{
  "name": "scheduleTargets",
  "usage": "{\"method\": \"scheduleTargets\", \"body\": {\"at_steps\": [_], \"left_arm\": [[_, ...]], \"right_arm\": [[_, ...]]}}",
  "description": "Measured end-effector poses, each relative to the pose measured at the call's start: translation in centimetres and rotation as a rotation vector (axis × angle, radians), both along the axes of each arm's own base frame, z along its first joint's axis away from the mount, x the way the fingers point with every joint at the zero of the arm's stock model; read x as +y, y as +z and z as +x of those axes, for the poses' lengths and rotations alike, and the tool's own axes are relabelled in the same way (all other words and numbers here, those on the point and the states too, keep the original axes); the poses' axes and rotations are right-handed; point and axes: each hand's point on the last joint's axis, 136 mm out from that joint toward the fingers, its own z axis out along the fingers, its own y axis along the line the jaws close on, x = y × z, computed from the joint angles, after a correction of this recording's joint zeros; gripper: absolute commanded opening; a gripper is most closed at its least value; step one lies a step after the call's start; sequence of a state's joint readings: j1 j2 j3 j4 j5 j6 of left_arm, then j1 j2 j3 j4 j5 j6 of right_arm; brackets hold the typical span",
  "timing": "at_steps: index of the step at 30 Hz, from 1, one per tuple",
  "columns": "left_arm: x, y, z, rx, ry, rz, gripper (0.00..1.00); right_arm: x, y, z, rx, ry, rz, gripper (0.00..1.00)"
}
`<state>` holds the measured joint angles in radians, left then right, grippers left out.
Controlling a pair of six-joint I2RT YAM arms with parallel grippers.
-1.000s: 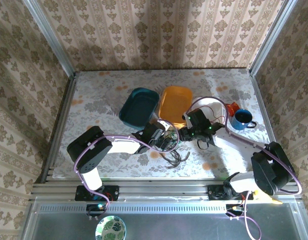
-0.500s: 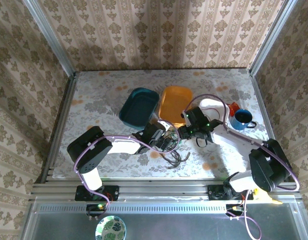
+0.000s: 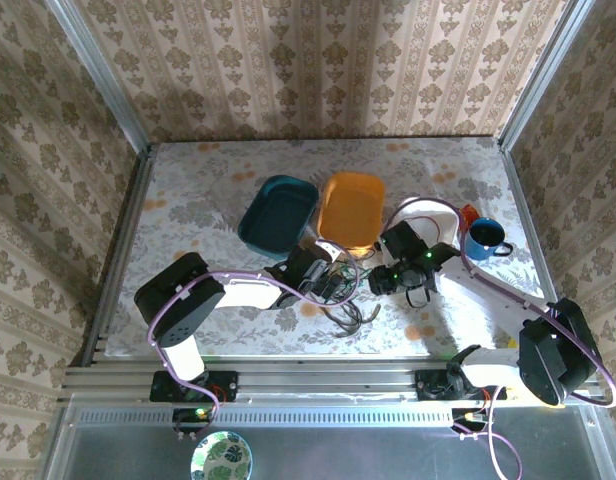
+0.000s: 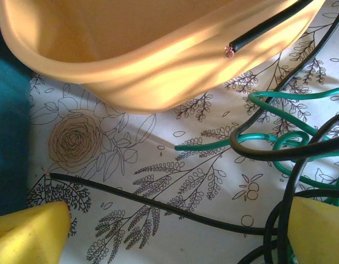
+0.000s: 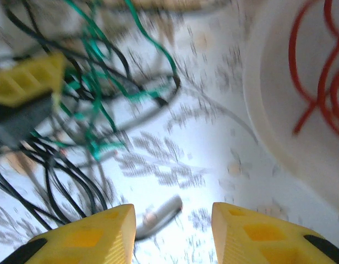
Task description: Untangle the cables
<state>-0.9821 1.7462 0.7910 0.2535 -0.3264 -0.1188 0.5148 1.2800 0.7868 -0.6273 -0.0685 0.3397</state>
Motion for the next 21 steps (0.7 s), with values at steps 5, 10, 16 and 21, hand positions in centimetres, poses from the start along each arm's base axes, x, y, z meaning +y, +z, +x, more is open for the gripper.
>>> {"method": "scheduleTargets", "body": {"at_steps": [5,10,16,21], "left_arm": [[0.0,0.0,0.0,0.000,0.000,0.000,1.00],[0.0,0.0,0.0,0.000,0.000,-0.001,1.00],[0.0,0.0,0.0,-0.001,0.000,-0.001,1.00],[-0.1,0.0,0.1,0.000,0.000,0.001,1.00]], "right_arm": [[-2.4,-1.6,-2.3,0.123,-0.092,-0.048,0.42],[-6.1,-2.1,-1.2,0.170,-0.280,-0.050,0.42],[-8.9,-3.0,0.4,0.208,-0.406,-0.054,0.43],[-9.6,-3.2,4.5,0.165,-0.437,-0.077,0.45]]}}
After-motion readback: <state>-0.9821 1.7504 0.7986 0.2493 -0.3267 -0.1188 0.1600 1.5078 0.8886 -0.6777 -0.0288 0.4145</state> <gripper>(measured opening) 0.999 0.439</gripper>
